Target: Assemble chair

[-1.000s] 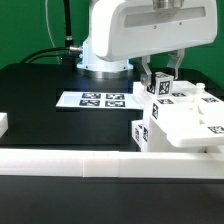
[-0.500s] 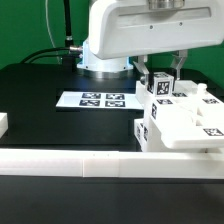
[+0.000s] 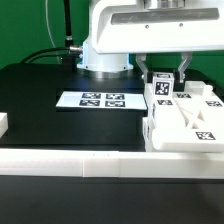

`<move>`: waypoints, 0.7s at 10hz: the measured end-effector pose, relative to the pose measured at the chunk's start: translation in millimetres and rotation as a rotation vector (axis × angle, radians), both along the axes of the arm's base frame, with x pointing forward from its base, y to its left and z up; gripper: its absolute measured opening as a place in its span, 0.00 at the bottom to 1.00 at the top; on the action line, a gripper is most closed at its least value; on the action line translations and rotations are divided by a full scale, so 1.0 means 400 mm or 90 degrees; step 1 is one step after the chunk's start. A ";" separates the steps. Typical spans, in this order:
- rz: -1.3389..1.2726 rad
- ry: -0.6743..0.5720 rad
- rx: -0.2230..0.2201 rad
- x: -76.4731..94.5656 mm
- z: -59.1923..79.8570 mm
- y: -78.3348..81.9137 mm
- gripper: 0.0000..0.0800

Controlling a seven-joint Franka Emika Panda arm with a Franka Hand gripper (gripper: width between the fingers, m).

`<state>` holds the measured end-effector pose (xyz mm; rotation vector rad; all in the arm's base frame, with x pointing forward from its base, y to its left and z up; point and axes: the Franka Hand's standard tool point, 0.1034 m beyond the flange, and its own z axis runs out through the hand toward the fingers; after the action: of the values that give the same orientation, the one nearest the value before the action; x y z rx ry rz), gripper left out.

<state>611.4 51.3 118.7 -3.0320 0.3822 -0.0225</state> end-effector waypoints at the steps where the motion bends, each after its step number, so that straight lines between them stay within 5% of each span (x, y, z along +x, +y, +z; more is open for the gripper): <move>1: -0.059 0.004 0.000 0.001 0.001 -0.007 0.35; 7: -0.260 0.010 0.002 0.010 0.009 -0.034 0.36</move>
Offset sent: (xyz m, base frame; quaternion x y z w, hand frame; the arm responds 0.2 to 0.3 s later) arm -0.0004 -0.0002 -0.0002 -0.0003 -0.0001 0.1302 0.9915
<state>615.6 37.7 122.4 -2.8939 0.9920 -0.0237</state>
